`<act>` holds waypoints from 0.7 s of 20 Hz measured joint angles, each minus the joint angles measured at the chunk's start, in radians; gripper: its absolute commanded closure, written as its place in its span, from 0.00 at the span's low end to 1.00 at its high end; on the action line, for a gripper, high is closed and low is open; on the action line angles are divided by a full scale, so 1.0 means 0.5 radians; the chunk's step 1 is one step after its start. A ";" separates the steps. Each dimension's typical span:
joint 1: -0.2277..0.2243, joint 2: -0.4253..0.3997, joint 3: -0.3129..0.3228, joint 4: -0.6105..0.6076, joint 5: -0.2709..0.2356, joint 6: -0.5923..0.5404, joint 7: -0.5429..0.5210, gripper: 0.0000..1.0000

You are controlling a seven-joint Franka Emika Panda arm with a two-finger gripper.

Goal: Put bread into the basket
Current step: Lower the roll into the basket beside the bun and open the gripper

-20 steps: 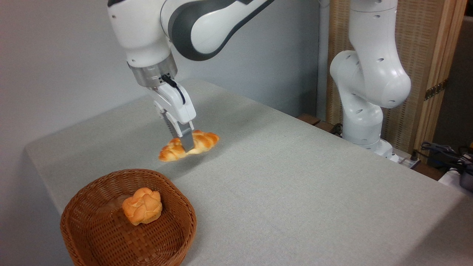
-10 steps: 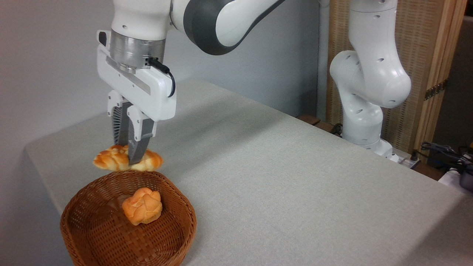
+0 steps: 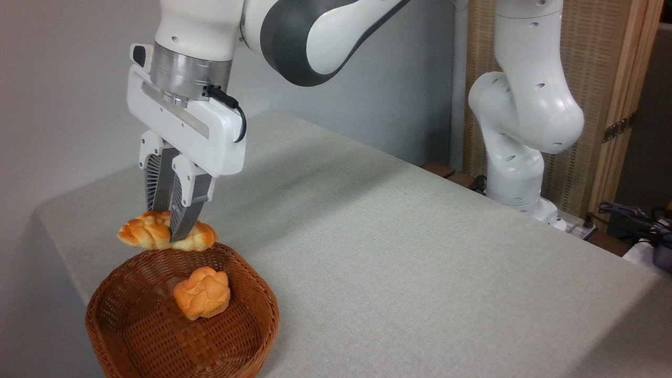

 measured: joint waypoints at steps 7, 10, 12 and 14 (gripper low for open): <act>0.000 0.000 0.000 0.000 0.000 0.000 -0.001 0.00; 0.000 0.000 0.000 0.000 -0.001 0.000 -0.030 0.00; 0.000 0.000 0.000 0.000 -0.001 -0.009 -0.062 0.00; 0.000 -0.003 0.000 0.001 -0.001 -0.108 -0.066 0.00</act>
